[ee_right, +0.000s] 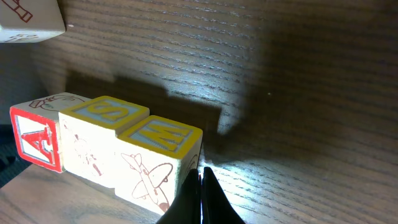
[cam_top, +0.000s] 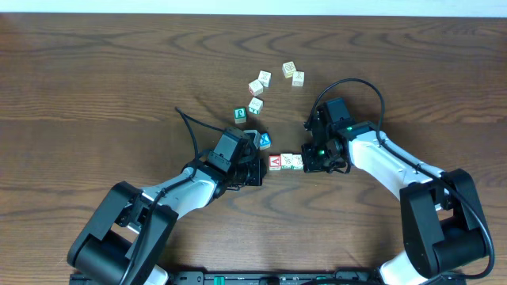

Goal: Lift 3 blocks

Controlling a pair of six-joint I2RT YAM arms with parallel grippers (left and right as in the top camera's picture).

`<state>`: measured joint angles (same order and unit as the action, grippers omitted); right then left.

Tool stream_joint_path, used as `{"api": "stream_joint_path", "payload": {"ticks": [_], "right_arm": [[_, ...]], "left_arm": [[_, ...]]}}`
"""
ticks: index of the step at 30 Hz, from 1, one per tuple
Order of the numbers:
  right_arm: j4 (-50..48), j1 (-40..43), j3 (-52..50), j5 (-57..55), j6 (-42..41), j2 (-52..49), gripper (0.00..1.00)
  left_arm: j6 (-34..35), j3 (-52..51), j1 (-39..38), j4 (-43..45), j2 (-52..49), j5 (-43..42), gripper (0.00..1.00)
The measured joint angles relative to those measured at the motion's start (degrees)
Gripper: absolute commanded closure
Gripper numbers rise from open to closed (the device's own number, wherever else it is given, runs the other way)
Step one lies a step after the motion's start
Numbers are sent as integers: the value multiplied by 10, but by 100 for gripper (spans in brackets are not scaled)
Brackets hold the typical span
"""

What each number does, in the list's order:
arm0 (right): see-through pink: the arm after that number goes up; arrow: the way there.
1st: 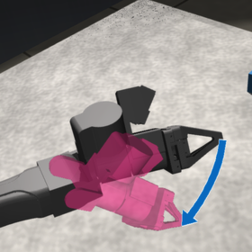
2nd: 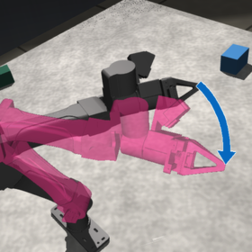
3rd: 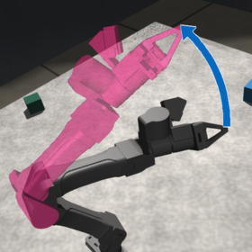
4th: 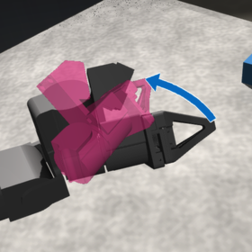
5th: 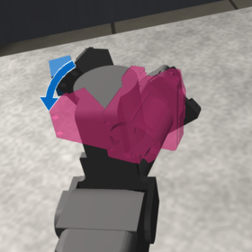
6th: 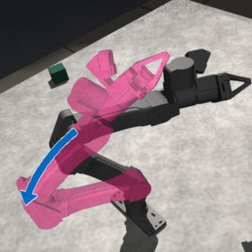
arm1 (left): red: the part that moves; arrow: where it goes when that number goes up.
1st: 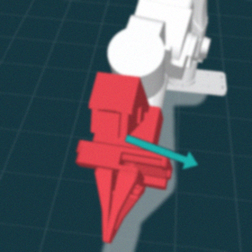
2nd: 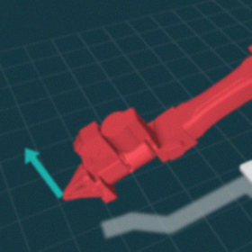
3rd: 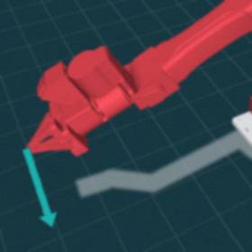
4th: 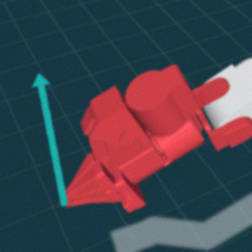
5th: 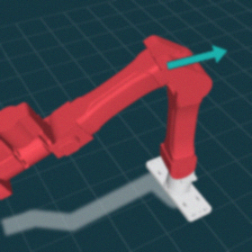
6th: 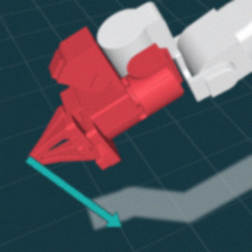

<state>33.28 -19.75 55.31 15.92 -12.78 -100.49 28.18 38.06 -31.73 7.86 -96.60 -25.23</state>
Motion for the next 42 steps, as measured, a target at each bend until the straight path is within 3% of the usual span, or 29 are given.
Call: {"api": "stream_joint_path", "payload": {"ticks": [42], "right_arm": [[-2,-2,0,2,0,0,99]], "left_arm": [[-12,31,5,18,-39,12,93]]}}
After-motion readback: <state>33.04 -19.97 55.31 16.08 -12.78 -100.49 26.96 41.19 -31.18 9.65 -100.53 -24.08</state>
